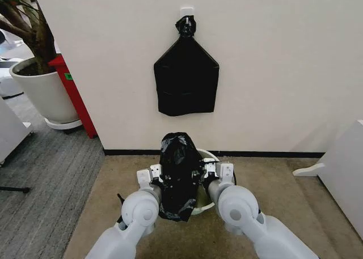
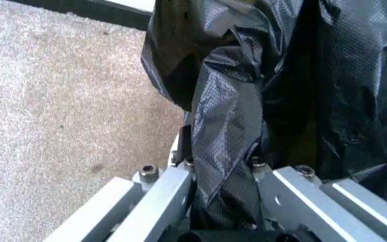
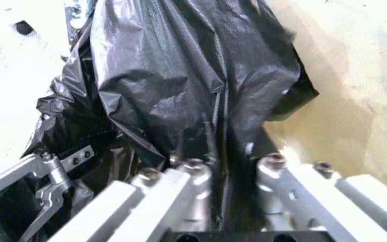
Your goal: Place the garbage bag over the trash bin.
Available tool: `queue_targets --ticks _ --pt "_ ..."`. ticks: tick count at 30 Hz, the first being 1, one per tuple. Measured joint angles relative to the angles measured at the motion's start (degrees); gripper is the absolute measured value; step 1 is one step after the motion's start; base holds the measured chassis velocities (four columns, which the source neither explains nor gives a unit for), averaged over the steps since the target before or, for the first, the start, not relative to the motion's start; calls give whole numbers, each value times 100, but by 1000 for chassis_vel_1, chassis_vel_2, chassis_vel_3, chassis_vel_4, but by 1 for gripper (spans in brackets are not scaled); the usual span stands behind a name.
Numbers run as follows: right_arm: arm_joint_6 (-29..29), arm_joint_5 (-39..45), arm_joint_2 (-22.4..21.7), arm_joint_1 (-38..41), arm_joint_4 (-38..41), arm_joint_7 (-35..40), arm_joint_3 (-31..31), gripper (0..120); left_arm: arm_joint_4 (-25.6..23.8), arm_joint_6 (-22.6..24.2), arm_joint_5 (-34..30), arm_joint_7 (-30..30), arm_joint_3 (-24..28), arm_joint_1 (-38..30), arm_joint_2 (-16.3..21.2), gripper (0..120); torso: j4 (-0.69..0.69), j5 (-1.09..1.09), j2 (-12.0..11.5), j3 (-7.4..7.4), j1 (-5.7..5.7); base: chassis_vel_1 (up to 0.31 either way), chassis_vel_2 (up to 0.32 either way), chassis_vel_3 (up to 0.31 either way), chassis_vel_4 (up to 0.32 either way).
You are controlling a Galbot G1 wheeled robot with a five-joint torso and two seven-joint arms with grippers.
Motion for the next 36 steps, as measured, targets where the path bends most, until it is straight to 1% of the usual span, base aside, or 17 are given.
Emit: queue_targets --ticks 1,10,14,20,36 --pt "9 -16 4 0 1 0 -11 0 -2 -6 5 5 -5 8 1 1 0 0 0 0 0 0 0 0 0" --pt "44 -93 -31 27 33 4 -84 0 -39 -7 78 83 -18 98 0 1 0 0 0 0 0 0 0 0 0" --pt "50 -249 -111 59 78 -2 -78 0 -82 -7 139 135 -29 179 -17 1 0 1 0 0 0 0 0 0 0" --pt "108 -316 -399 205 230 -26 53 0 -158 -32 221 237 -84 314 8 1 0 0 0 0 0 0 0 0 0" --pt "210 -406 -708 193 224 -129 297 0 -417 -134 356 421 -184 639 -28 1 0 1 0 0 0 0 0 0 0"
